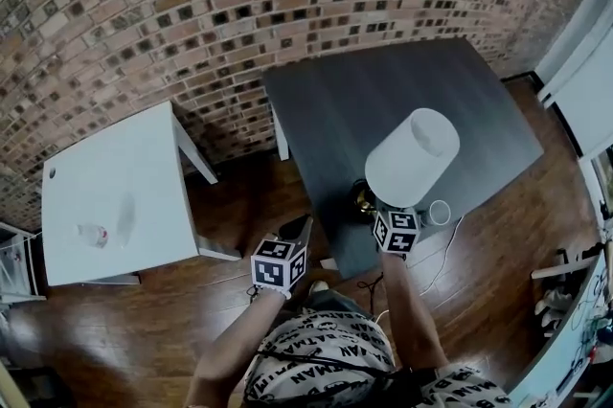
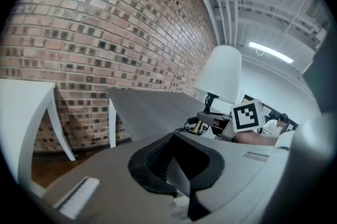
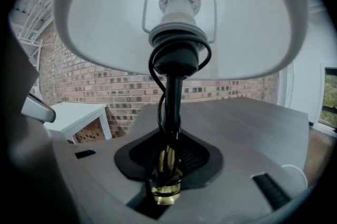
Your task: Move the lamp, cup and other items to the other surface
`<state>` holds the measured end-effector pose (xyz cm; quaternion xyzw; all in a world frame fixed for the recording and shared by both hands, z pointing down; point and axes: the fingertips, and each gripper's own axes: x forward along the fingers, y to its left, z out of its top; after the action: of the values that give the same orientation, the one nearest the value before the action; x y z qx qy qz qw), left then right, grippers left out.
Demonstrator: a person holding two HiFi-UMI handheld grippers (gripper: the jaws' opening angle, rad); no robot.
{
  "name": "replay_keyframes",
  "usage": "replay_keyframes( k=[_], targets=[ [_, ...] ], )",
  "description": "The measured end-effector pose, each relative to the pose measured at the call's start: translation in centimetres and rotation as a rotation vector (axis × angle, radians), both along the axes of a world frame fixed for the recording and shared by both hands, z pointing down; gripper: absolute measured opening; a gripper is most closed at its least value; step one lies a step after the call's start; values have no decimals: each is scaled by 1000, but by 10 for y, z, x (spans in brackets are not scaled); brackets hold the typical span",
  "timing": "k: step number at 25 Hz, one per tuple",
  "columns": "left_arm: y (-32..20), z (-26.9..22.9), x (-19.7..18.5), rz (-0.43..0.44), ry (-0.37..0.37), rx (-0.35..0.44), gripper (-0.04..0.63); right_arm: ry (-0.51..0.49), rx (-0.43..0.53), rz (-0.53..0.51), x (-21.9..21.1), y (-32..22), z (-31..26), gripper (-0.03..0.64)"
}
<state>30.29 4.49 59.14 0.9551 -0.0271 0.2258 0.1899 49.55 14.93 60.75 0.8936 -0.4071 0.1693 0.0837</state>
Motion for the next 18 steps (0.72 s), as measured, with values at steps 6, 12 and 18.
replay_keyframes(
  k=[6, 12, 18],
  targets=[
    [-31, -10, -72, -96, 5, -4, 0, 55, 2, -103, -68, -49, -36, 110],
    [-83, -18, -177, -255, 9, -6, 0, 88, 27, -275, -162, -137, -63, 110],
    [-119, -25, -282, -374, 10, 8, 0, 99, 64, -407, -261, -207, -86, 110]
  ],
)
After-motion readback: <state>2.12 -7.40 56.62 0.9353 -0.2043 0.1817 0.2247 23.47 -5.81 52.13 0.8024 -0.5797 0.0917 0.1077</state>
